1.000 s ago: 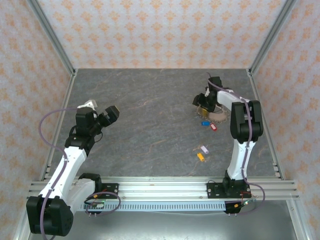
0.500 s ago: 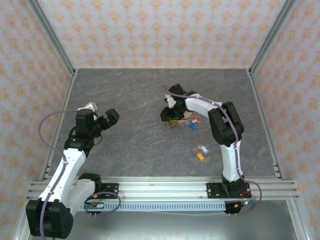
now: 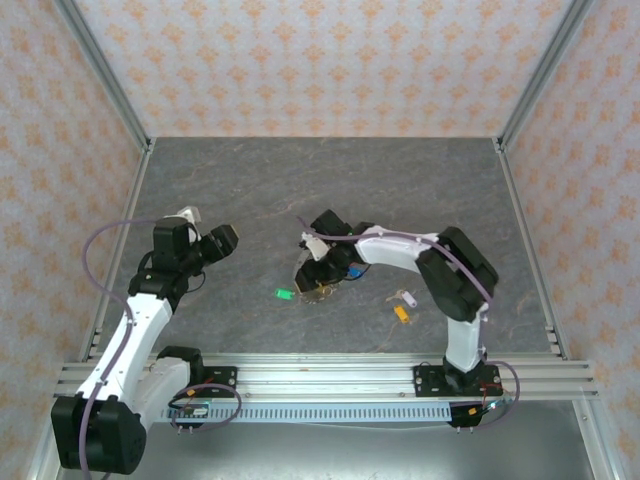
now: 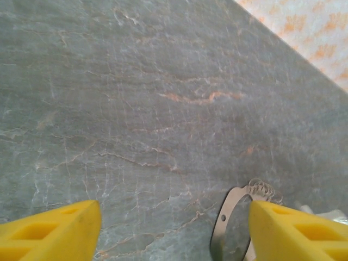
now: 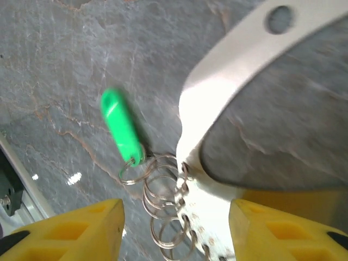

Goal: Put the keys on the keyring

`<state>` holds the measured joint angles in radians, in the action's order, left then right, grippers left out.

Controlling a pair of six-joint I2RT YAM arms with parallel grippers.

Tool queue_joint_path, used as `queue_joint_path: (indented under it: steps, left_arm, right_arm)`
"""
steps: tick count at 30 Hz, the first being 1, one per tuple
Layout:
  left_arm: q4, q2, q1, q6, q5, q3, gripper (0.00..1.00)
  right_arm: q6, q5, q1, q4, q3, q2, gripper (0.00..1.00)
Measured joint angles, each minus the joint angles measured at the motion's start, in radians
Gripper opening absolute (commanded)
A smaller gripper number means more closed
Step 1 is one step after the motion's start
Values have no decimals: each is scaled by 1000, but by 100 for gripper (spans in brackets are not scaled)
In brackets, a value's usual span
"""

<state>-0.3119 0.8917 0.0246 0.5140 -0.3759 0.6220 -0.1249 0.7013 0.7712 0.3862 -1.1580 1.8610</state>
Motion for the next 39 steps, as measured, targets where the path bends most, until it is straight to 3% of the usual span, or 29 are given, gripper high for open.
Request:
queue_joint_path:
  steps: [4, 7, 11, 16, 20, 26, 39]
  left_arm:
    - [0, 66, 81, 0, -24, 4, 63]
    - [0, 168, 173, -4, -37, 41, 54]
    - [6, 329, 265, -11, -45, 114, 43]
    - [15, 510, 343, -15, -59, 195, 35]
    - [17, 630, 406, -19, -63, 254, 22]
    - [22, 756, 454, -21, -62, 319, 19]
    - [39, 871, 454, -21, -60, 343, 14]
  right_arm:
    - [-132, -80, -51, -130, 153, -186, 50]
    - [-240, -104, -147, -244, 251, -265, 46]
    - [-326, -132, -241, -290, 315, -263, 44]
    - [-359, -138, -253, -289, 297, -239, 41]
    - [-381, -137, -257, -300, 280, -202, 40]
    - [-395, -140, -257, -286, 271, -169, 39]
    - [-411, -182, -257, -247, 255, -160, 39]
